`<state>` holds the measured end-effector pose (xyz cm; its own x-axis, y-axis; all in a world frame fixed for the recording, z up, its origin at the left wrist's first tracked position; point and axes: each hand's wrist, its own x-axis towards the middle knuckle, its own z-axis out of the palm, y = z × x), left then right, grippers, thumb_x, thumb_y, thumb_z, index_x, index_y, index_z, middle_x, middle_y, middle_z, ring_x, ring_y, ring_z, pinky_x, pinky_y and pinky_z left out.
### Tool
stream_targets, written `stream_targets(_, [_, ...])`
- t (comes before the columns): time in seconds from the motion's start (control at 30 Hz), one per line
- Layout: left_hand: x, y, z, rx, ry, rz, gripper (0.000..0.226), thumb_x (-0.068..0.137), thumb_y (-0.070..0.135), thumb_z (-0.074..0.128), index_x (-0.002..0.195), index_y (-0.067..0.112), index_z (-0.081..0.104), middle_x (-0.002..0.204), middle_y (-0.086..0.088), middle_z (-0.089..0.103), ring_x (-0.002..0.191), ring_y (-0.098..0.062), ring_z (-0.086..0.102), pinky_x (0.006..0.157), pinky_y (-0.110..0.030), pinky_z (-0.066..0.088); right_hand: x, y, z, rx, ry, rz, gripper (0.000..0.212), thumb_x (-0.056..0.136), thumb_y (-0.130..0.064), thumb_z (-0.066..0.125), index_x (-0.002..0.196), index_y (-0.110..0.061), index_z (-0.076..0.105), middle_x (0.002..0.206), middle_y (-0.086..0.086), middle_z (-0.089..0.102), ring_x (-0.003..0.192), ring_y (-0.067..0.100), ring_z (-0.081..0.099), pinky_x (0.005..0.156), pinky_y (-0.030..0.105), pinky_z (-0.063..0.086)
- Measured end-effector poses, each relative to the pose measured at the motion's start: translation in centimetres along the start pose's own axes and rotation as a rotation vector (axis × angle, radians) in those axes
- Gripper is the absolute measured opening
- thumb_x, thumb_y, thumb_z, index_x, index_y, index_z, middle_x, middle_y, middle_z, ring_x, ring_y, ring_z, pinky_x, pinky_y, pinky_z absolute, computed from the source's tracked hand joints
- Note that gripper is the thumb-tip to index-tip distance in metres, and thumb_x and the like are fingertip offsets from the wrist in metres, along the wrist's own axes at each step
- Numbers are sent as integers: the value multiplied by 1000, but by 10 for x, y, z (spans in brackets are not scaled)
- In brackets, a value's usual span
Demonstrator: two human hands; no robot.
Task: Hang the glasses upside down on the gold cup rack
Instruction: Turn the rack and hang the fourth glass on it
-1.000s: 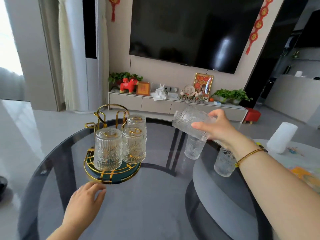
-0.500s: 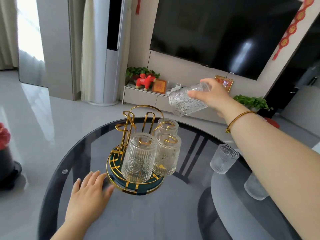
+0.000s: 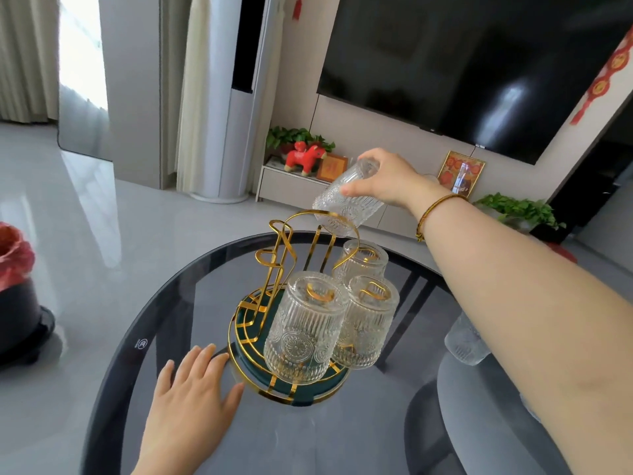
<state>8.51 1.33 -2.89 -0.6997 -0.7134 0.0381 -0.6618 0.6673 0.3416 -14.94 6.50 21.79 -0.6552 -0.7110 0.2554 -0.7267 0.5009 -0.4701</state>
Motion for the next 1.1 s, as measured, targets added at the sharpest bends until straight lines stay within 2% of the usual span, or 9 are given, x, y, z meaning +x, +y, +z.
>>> stream_targets(0.17, [0,-1,-1,-27,4,1,53,89,56,25,137,33,23,154,8,18,143,-15,7,118,-41,2,7,-4,22,-79,-115,-4,75,67,-34,74,129,-13,38,137,9,42,121,24,41,85,29,34])
stream_targets(0.3, [-1,-2,0,-49,16,7,51,90,53,25,136,33,24,154,8,19,143,-15,6,118,-41,1,11,-6,44,-179,-212,-13,79,66,-34,75,131,-12,35,139,11,41,125,26,39,95,33,36])
stream_targets(0.47, [0,-2,0,-33,21,10,49,90,52,24,136,34,23,153,9,18,143,-14,7,118,-41,2,14,-2,48,-251,-352,0,76,67,-35,73,129,-15,35,138,10,40,121,25,41,88,32,36])
stream_targets(0.53, [2,-1,0,-25,20,7,50,90,53,25,136,35,22,154,10,17,143,-14,6,118,-41,1,15,-1,49,-289,-416,-7,75,68,-35,73,129,-16,35,138,10,40,122,26,40,91,34,37])
stream_targets(0.67, [5,0,0,1,7,-6,52,89,55,26,136,36,21,154,13,14,143,-11,4,118,-39,0,15,0,55,-292,-464,-31,70,69,-33,73,127,-19,36,128,7,48,105,21,47,82,30,38])
stream_targets(0.77, [5,2,-1,22,9,-4,52,88,57,26,136,36,21,154,14,13,143,-10,4,118,-39,0,16,3,62,-294,-496,-57,69,70,-31,72,126,-17,35,122,7,47,98,18,43,80,30,37])
stream_targets(0.87, [5,2,-4,17,4,-8,52,88,56,25,136,37,20,154,14,13,143,-10,4,118,-39,0,15,7,67,-289,-518,-85,69,70,-31,72,126,-14,35,127,10,46,103,18,42,86,32,39])
stream_targets(0.97, [5,2,-3,9,-1,-13,52,89,55,25,137,37,19,154,12,13,143,-12,3,118,-40,-2,16,14,72,-294,-507,-105,71,68,-32,73,126,-15,35,134,10,42,116,24,43,100,42,39])
stream_targets(1.1, [3,1,-2,-4,6,-6,52,90,54,25,138,35,18,154,11,14,143,-13,4,118,-40,-1,16,16,73,-317,-490,-119,74,66,-36,74,127,-17,36,138,9,40,125,28,37,105,49,34])
